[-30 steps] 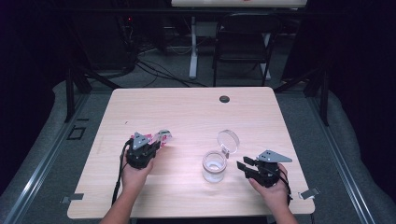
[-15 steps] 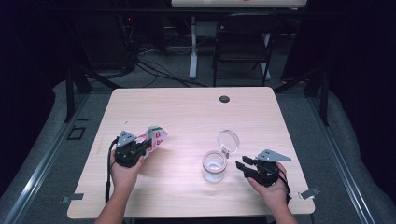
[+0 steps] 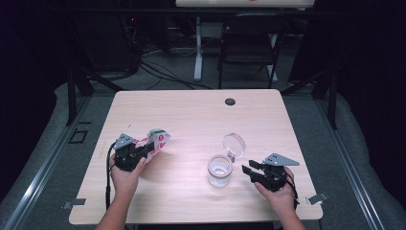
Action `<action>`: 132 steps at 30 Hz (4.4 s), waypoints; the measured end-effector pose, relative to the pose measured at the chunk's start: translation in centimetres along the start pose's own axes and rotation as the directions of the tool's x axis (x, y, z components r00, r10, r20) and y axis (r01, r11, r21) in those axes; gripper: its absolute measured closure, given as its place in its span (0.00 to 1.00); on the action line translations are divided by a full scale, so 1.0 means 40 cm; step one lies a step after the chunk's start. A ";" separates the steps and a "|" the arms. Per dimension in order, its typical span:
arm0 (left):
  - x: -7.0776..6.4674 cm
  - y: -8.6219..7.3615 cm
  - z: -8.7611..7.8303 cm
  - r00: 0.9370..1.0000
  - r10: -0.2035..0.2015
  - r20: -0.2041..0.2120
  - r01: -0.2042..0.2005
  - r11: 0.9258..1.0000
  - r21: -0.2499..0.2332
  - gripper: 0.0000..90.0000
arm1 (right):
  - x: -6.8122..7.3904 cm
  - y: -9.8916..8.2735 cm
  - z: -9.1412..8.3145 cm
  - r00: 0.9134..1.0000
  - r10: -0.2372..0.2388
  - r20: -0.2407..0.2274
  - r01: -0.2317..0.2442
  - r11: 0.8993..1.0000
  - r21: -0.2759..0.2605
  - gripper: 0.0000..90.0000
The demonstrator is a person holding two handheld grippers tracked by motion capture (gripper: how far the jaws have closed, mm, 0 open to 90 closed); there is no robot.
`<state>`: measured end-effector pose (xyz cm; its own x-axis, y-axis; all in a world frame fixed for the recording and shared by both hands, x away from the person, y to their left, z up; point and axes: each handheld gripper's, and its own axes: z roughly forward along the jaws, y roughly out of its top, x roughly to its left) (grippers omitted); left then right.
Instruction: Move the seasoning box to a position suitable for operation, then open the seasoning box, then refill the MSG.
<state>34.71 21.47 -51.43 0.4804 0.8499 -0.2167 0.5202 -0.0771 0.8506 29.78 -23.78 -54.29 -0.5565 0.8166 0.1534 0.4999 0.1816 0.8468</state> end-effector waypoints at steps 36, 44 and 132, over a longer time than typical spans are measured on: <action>0.022 0.083 -0.115 0.971 0.139 -0.193 -0.150 0.988 -0.042 1.00 | 0.000 -0.001 -0.001 1.000 -0.006 0.007 0.006 1.000 -0.001 0.67; 0.019 0.107 -0.161 0.965 0.133 -0.224 -0.152 0.986 -0.067 1.00 | -0.001 0.000 -0.001 1.000 -0.003 0.007 0.003 1.000 -0.004 0.67; -0.307 0.009 -0.044 0.909 0.315 0.272 -0.337 0.941 0.039 1.00 | 0.138 0.173 -0.069 0.955 -0.240 -0.175 0.224 0.969 -0.106 0.81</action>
<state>27.75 11.94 -47.60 0.7925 0.6069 -0.0597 0.3547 -0.3791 0.8546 28.33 -19.51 -46.18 -0.7678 0.6399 0.0323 0.2889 0.3008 0.9089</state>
